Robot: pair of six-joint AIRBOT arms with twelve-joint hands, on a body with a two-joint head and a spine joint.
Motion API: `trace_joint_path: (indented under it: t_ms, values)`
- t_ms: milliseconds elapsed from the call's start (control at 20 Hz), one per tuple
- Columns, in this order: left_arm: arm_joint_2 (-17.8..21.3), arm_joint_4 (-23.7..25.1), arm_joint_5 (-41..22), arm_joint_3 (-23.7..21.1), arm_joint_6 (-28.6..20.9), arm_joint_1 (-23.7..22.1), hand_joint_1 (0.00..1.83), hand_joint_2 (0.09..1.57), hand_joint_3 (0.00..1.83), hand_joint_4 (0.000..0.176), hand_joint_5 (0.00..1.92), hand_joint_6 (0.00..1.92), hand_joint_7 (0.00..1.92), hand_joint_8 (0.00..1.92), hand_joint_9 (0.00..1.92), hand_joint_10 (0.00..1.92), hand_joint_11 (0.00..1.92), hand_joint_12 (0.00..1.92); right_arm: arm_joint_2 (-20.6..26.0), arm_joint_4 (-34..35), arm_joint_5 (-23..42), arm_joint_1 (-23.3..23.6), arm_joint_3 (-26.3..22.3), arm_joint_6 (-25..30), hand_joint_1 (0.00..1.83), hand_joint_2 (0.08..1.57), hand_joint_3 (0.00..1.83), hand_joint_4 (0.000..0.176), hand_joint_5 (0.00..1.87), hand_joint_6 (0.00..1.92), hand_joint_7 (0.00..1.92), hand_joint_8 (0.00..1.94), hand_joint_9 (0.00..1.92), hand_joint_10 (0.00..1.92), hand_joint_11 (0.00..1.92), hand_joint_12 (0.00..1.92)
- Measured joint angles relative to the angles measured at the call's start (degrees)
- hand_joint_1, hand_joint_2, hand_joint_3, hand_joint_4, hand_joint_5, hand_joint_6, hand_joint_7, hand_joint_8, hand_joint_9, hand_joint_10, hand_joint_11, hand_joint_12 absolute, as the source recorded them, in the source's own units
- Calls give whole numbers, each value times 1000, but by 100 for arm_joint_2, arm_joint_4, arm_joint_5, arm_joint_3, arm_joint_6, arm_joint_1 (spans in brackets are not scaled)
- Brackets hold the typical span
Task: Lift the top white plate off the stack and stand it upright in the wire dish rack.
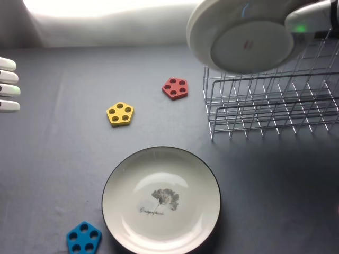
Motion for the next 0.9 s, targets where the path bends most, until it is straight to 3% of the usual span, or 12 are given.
trace_joint_path:
  t_ms: [200, 550, 900]
  values:
    - [0, 2, 11, 0, 2, 11, 100, 949, 0, 0, 73, 5, 86, 5, 75, 6, 99, 9, -42, -35, 146, -55, 144, 31, 1498, 1033, 3, 0, 973, 903, 1187, 384, 1162, 646, 1050, 1285]
    - [0, 4, -20, -4, 2, 22, 98, 954, 1, 0, 58, 8, 87, 6, 86, 8, 102, 9, -122, -188, 411, -201, 367, 127, 1503, 1016, 0, 0, 1023, 830, 1290, 222, 1207, 546, 1056, 1248]
    - [0, 22, -127, 59, 2, 83, 112, 948, 0, 0, 63, 6, 78, 5, 63, 7, 98, 7, -146, -94, 444, -308, 503, 155, 1502, 1017, 0, 0, 1031, 830, 1318, 142, 1192, 581, 1056, 1247]
